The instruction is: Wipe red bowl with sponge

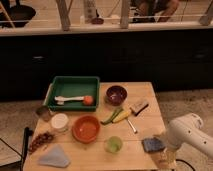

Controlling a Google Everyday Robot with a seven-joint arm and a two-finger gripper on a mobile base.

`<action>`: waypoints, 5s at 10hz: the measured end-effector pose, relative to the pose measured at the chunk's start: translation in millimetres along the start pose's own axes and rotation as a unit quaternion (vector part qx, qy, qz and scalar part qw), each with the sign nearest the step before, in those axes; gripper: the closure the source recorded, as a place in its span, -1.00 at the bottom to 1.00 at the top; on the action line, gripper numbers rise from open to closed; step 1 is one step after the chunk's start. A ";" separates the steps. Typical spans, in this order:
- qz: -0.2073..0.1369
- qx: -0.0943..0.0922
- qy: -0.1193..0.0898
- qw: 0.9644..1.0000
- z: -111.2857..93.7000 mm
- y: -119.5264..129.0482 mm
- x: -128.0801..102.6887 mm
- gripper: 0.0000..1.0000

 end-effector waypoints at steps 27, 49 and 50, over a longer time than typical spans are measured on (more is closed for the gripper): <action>0.020 -0.007 0.007 1.000 7.0 -1.8 8.2 -0.60; 0.039 -0.011 0.012 0.999 10.6 -2.6 14.5 -0.60; 0.039 -0.011 0.013 0.999 10.6 -2.8 14.6 -0.60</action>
